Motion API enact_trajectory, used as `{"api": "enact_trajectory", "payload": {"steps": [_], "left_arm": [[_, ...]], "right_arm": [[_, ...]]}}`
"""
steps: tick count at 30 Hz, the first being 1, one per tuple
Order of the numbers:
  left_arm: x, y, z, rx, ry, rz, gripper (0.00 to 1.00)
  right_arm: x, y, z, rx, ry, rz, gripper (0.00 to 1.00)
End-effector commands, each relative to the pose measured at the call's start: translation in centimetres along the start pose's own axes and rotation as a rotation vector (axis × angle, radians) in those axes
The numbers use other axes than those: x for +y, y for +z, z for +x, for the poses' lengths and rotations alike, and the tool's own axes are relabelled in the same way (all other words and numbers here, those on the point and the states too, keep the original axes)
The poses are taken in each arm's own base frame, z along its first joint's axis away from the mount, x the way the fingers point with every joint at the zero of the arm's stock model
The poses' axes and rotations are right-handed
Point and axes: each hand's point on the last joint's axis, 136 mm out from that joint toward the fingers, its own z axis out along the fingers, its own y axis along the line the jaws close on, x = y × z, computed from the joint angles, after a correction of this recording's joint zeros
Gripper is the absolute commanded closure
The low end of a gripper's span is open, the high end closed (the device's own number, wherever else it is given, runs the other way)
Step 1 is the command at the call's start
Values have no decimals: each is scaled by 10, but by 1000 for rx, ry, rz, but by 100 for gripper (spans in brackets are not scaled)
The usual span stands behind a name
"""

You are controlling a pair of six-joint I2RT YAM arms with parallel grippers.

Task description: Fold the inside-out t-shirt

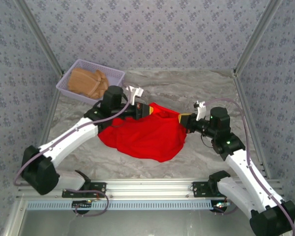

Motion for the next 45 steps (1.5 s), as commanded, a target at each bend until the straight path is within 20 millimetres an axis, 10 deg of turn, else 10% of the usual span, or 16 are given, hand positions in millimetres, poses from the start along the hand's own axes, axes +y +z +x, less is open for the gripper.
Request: {"api": "enact_trajectory", "payload": {"steps": [1, 12, 23, 32, 36, 39, 42, 45], "left_arm": [[-32, -20, 7, 39, 19, 134, 100], [-41, -54, -4, -69, -7, 247, 100], [-26, -44, 10, -12, 6, 161, 100], [-29, -45, 11, -3, 23, 163, 100], [-30, -46, 11, -5, 28, 165, 100], [-30, -49, 10, -15, 38, 152, 100], [-19, -55, 5, -58, 30, 78, 100], [3, -61, 2, -90, -25, -5, 100]], "right_arm": [[-17, -3, -5, -6, -69, 147, 100], [-52, 14, 28, 187, -91, 408, 100], [56, 17, 17, 139, -352, -105, 58], [46, 48, 19, 230, -468, -4, 45], [49, 68, 23, 264, -469, -55, 46], [54, 73, 27, 292, -430, -127, 68], [66, 55, 14, 248, -325, -225, 100], [79, 24, -9, 151, -216, -330, 100]]}}
